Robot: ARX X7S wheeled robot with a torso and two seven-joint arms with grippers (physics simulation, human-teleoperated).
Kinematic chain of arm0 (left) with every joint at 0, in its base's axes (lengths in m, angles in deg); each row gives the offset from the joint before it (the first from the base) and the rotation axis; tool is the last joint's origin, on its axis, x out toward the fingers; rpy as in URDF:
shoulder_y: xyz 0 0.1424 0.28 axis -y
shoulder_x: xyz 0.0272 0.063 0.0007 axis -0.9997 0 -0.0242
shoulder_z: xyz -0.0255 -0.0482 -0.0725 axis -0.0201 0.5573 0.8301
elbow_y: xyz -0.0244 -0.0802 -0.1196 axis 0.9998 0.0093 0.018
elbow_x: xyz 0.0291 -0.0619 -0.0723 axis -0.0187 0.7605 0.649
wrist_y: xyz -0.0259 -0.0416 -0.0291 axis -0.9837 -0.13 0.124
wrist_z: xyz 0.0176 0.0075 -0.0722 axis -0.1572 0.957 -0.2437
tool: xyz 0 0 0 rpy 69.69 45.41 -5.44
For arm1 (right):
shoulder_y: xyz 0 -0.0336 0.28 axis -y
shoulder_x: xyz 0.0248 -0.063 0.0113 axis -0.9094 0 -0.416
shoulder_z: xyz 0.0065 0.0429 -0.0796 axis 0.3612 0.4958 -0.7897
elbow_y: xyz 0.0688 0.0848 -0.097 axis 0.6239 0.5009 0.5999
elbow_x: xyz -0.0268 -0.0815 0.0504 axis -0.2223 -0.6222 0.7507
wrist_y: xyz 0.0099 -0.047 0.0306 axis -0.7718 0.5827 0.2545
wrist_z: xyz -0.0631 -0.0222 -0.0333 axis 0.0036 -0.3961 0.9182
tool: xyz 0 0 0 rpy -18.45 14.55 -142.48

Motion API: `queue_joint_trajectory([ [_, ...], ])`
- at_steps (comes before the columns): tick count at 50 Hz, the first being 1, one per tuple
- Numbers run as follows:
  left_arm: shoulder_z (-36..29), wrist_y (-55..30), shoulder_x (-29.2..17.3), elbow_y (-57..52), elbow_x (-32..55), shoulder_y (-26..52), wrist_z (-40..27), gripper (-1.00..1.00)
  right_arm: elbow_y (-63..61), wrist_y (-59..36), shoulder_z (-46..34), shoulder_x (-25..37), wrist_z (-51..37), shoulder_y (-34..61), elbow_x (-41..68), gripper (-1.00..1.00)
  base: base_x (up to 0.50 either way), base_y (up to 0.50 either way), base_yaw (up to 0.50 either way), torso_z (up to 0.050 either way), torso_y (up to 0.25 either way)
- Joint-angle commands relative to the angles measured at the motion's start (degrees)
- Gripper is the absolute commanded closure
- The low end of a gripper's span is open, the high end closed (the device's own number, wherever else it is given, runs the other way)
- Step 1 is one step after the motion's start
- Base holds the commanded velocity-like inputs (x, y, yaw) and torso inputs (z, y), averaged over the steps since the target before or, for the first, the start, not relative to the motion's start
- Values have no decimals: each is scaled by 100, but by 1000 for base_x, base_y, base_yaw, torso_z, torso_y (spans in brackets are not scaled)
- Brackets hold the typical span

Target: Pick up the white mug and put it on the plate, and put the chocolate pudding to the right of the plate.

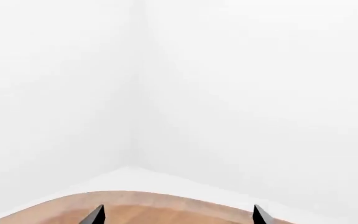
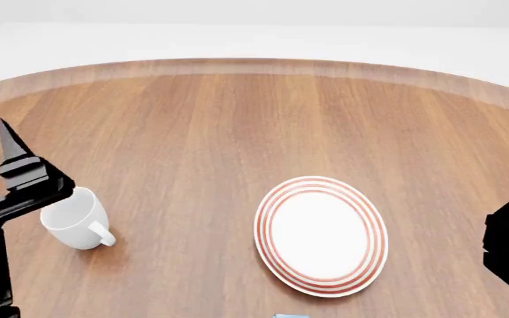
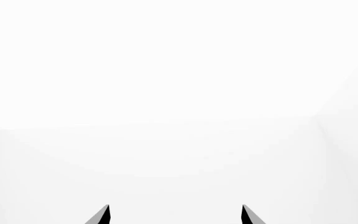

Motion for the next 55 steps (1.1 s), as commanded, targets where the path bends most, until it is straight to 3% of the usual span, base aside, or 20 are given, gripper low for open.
queue_joint_trajectory([
  [1, -932, -1329, 244, 387, 1546, 1711, -1137, -100, 19, 40, 117, -101, 115, -26, -123, -100, 0, 0, 0, 0, 0],
  [13, -1183, -1767, 1082, 1193, 2152, 2518, -1927, -100, 34, 60, 84, -81, 94, -30, -120, -100, 0, 0, 0, 0, 0],
  [20, -905, -1909, 1650, 1828, 2286, 2753, -2565, -100, 54, 79, 58, -76, 86, -32, -122, -100, 0, 0, 0, 0, 0],
  [27, -375, -2432, 2363, 2517, 1940, 2690, -2561, -100, 55, 81, 34, -64, 71, -28, -115, -100, 0, 0, 0, 0, 0],
  [44, -534, -2776, 2944, 3893, 999, 3087, -2505, -100, 63, 102, 17, -27, 32, -37, -85, -100, 0, 0, 0, 0, 0],
  [55, -426, -2471, 3292, 4443, 230, 2899, -2399, -100, 89, 140, 4, -8, 26, -63, -75, -100, 0, 0, 0, 0, 0],
])
